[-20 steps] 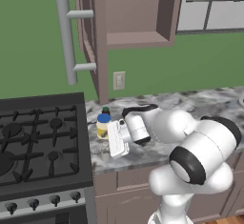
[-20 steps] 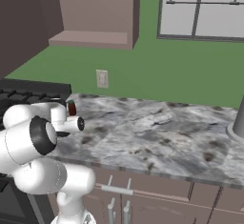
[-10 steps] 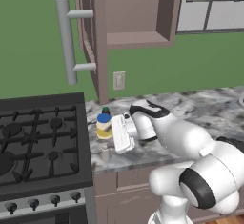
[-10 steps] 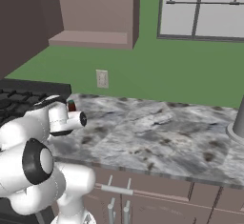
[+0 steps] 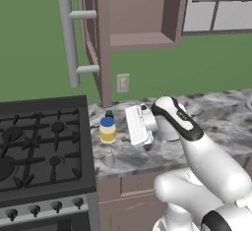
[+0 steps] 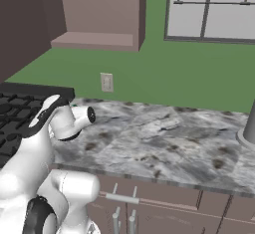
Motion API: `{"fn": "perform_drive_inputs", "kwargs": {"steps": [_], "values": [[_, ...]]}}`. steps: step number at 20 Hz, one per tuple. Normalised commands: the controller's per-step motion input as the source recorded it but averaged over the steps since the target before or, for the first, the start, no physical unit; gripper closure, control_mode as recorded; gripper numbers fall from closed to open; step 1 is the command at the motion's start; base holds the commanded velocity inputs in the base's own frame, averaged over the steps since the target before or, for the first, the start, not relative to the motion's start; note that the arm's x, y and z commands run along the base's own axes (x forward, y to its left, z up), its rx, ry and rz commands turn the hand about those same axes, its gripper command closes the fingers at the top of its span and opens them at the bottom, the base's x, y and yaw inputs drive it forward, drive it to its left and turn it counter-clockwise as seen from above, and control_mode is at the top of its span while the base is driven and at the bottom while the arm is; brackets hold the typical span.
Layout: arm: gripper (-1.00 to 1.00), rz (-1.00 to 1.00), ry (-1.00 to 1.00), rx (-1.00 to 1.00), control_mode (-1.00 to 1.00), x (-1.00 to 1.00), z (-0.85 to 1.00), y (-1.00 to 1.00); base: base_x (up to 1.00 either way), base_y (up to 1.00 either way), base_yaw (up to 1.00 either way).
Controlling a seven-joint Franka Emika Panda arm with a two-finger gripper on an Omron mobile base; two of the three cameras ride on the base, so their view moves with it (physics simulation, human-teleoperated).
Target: Collect the paprika, mayonnaise, and shaker from the cabinet and place them next to the stove.
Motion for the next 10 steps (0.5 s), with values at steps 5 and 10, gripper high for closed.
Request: {"fn": "perform_drive_inputs", "kwargs": {"steps": [5,10], "values": [[-1.0,-0.05,-0.02,0.0,-1.0,-0.3,0.98,-0.45,0.0,0.0,0.0],[-1.0,-0.05,-0.03,0.0,-1.0,-0.33,0.94,-0.43,0.0,0.0,0.0]]}}
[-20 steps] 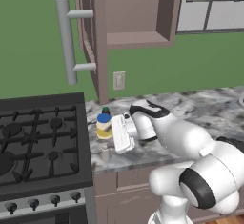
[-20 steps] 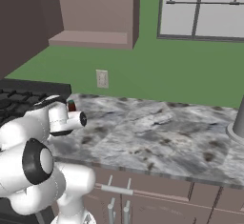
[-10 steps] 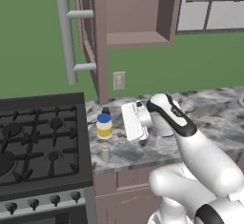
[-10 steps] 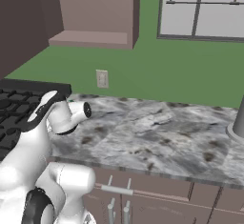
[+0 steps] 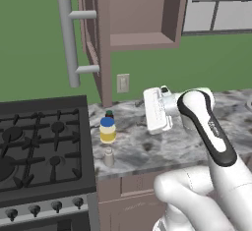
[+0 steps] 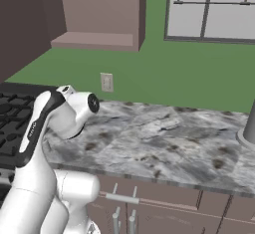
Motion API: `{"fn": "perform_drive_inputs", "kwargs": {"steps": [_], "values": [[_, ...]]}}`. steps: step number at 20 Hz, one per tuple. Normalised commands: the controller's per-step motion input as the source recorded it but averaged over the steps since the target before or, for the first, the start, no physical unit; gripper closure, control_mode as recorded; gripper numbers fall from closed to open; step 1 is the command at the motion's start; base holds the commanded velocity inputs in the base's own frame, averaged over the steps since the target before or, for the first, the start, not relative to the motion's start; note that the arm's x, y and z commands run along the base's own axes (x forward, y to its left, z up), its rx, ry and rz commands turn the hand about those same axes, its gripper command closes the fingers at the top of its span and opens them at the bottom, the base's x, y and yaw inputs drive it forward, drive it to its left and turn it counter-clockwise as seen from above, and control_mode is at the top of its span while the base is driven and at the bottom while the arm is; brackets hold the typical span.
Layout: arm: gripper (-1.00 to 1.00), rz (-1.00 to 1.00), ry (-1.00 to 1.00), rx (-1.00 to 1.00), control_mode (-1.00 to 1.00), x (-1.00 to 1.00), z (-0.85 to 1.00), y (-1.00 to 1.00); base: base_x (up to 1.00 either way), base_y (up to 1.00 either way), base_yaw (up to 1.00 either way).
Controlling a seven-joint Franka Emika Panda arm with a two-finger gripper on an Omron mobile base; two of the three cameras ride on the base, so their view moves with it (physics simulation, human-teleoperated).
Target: Collect the paprika, mayonnaise, and shaker from the cabinet and place them next to the stove.
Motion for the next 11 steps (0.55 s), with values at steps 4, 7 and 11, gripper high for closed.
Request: {"fn": "perform_drive_inputs", "kwargs": {"steps": [4,7,11], "values": [[-1.0,-0.05,-0.03,0.0,-1.0,-0.45,0.6,-0.42,0.0,0.0,0.0],[-1.0,-0.07,-0.06,0.01,-1.0,-0.65,0.37,-0.5,0.0,0.0,0.0],[-1.0,-0.08,-0.09,0.03,-1.0,-0.71,0.16,-0.5,0.0,0.0,0.0]]}}
